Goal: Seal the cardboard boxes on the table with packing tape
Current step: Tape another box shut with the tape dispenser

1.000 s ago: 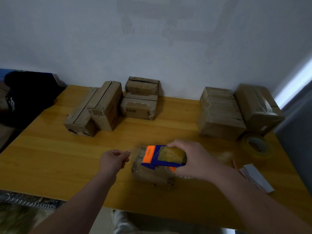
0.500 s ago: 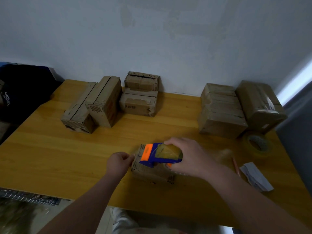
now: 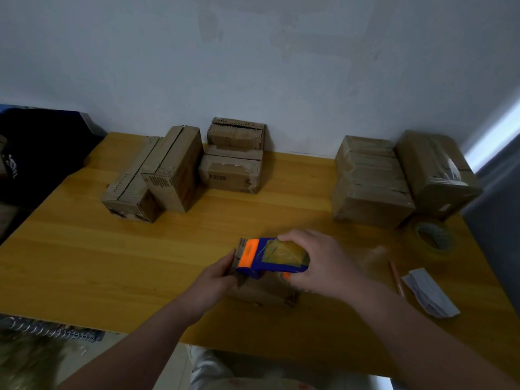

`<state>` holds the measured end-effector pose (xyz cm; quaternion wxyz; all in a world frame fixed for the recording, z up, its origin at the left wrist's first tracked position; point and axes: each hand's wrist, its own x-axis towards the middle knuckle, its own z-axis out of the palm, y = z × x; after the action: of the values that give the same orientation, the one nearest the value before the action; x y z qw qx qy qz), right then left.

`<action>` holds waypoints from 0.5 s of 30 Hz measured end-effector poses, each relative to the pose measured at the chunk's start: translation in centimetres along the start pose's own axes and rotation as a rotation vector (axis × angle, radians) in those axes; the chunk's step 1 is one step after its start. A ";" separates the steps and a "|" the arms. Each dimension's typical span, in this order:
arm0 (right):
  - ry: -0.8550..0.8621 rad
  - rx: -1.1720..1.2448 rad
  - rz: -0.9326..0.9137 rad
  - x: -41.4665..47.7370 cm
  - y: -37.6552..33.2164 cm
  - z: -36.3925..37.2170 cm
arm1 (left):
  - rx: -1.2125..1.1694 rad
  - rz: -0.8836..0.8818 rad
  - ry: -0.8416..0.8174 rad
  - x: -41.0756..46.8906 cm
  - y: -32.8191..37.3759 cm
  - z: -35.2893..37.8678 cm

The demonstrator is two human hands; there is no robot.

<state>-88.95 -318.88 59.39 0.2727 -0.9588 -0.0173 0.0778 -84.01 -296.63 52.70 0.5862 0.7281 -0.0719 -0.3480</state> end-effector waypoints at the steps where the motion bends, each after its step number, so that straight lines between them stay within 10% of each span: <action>1: 0.003 0.004 -0.007 0.0 -0.1 0.1 | 0.027 -0.002 -0.050 0.1 -0.1 -0.2; 6: 0.020 0.021 -0.031 -0.1 -0.4 0.2 | 0.278 -0.095 -0.172 1.0 -0.4 -2.1; 15: 0.013 0.082 -0.036 -0.6 0.2 -0.2 | 0.717 0.274 -0.130 2.3 1.8 -2.5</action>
<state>-89.52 -319.14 59.53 0.3133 -0.9468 -0.0295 0.0675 -80.27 -296.36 53.55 0.3299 0.8469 -0.3225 -0.2646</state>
